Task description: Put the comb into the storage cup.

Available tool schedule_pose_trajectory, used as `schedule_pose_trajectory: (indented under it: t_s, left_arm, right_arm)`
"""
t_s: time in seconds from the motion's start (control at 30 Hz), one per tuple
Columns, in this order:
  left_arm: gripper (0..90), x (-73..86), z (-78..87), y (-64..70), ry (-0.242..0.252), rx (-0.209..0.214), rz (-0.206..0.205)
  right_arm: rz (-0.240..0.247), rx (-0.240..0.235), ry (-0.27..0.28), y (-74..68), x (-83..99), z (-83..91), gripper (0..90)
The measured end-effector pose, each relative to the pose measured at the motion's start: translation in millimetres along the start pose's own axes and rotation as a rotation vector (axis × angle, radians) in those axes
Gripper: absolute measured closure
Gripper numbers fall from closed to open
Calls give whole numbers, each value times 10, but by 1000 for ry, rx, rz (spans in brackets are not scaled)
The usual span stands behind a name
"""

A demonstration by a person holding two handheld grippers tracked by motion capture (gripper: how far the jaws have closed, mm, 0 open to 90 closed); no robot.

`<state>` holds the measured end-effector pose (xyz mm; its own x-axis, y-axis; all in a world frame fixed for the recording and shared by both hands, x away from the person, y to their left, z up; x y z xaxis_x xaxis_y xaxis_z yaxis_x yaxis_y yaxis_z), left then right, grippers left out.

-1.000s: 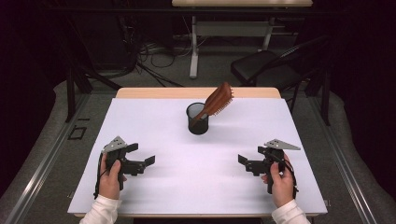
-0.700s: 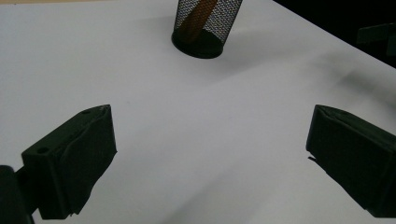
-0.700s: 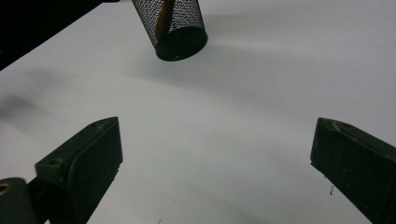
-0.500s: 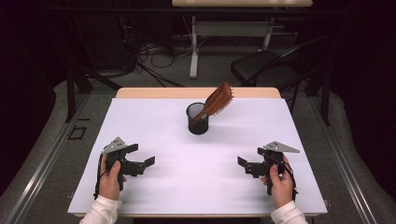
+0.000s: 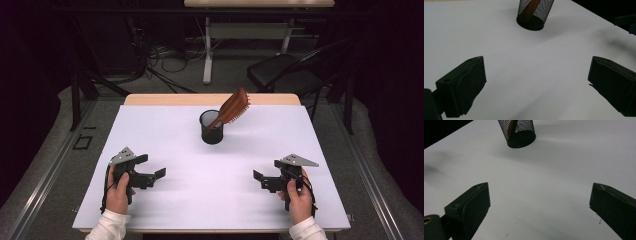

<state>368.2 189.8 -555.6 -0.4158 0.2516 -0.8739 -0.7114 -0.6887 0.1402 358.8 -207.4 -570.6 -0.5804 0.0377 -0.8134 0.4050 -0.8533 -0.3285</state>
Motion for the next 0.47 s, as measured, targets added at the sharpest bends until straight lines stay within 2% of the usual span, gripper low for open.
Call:
schedule_pose_trajectory:
  t_s: [0.47]
  left_arm:
    - [17,-18,45,-50,11,-14,8]
  right_arm:
    - [7,3,2,19,8,19,30]
Point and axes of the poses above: each handheld gripper's, and its own axes: z roughly backward along the jaws, x roughly out of its underside, y roughly to its right, the point moved 7 cm from there along -z, roughly forward along the jaws, and after that the axes turned 7 degrees about -z, right-handed, at the moved point
